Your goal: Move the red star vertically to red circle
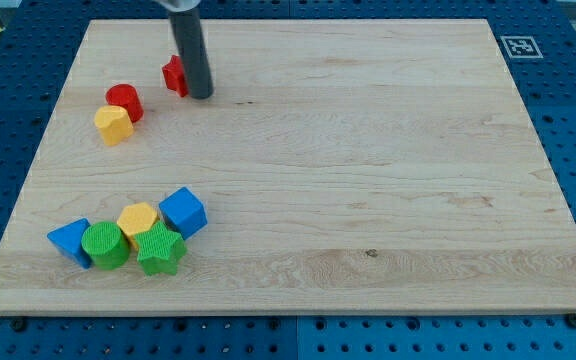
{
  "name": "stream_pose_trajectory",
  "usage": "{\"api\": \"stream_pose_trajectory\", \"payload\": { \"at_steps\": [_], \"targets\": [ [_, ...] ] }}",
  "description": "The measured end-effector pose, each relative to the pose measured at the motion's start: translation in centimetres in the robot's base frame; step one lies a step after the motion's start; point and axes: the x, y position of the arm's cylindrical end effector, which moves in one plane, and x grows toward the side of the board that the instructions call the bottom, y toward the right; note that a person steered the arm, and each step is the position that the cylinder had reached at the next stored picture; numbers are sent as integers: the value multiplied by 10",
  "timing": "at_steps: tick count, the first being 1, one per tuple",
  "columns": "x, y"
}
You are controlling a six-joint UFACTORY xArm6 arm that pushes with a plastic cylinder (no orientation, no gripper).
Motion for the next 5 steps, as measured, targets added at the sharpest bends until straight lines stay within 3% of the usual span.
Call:
{"api": "stream_pose_trajectory", "payload": {
  "at_steps": [2, 5],
  "targets": [
    [-1, -32],
    [-45, -49]
  ]
}}
